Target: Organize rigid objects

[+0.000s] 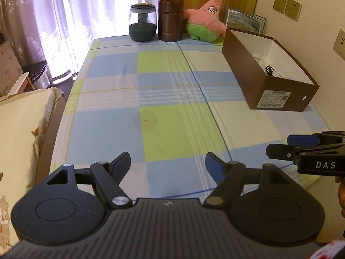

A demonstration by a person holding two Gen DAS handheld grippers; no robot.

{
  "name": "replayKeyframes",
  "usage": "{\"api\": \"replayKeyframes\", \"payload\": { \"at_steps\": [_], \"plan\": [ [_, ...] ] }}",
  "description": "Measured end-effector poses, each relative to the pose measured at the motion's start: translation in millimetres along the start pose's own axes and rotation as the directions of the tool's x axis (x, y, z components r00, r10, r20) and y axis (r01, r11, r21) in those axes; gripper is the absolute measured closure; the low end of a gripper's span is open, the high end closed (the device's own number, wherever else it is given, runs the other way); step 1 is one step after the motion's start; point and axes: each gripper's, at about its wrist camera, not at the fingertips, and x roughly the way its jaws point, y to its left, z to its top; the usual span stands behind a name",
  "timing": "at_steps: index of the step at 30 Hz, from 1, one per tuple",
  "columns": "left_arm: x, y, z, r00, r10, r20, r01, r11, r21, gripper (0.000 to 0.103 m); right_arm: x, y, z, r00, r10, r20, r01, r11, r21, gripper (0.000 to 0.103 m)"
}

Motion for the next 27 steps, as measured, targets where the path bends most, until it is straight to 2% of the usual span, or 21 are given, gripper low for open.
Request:
{"api": "replayKeyframes", "payload": {
  "at_steps": [8,27],
  "plan": [
    [-9,7,-13,1.000,-0.001,-0.005,0.001,1.000,-0.009,0.030,0,16,-11,1.000,0.011,-0.019,-0.011,1.000,-0.012,0.042],
    [-11,10,-23,1.000,0.001,-0.014,-0.001,1.000,0.000,0.030,2,29,-16,0.999,0.021,-0.028,-0.021,0.999,-0.028,0.042]
  ]
}}
